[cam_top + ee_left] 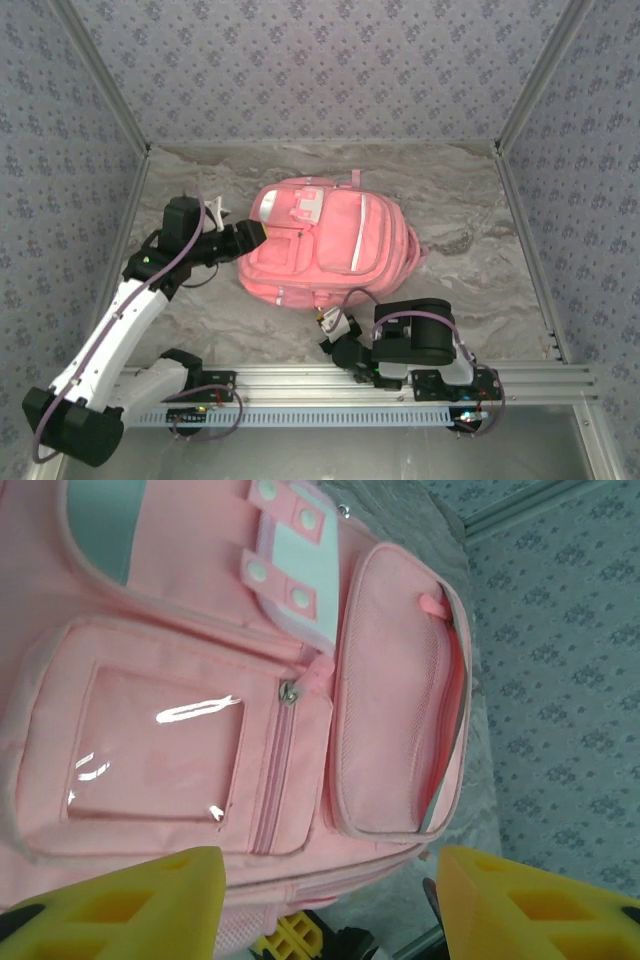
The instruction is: Pack the student bag
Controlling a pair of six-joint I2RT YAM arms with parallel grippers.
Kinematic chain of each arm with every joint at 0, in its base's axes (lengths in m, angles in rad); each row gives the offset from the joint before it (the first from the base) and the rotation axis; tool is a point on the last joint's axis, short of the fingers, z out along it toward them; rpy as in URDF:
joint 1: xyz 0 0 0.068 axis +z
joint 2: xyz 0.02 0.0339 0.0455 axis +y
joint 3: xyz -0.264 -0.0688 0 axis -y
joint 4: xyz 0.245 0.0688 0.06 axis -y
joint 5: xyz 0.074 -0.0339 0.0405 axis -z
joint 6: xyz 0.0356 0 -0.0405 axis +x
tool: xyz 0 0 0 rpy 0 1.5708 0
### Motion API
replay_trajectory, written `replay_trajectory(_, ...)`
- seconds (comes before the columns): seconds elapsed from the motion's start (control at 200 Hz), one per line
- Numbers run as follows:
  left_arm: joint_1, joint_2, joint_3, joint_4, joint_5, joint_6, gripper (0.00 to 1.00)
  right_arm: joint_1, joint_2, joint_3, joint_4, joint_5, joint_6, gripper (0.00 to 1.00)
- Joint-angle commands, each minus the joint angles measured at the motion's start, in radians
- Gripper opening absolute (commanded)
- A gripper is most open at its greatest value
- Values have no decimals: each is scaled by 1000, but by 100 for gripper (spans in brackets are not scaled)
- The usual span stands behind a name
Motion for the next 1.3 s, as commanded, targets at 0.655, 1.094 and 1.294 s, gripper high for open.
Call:
replay_trajectory(0.655, -48, -335, -564, 110, -71, -675, 59, -26, -77, 37, -94, -134, -30, 0)
replay_trajectory(1.094, -71, -129, -590, 338, -96, -705, 56, -26, -64, 20, -57, -123, -8, 0)
replay_trajectory(1.294, -98, -183, -592, 252, -148, -708, 52, -28, -48, 30, -56, -119, -3, 0)
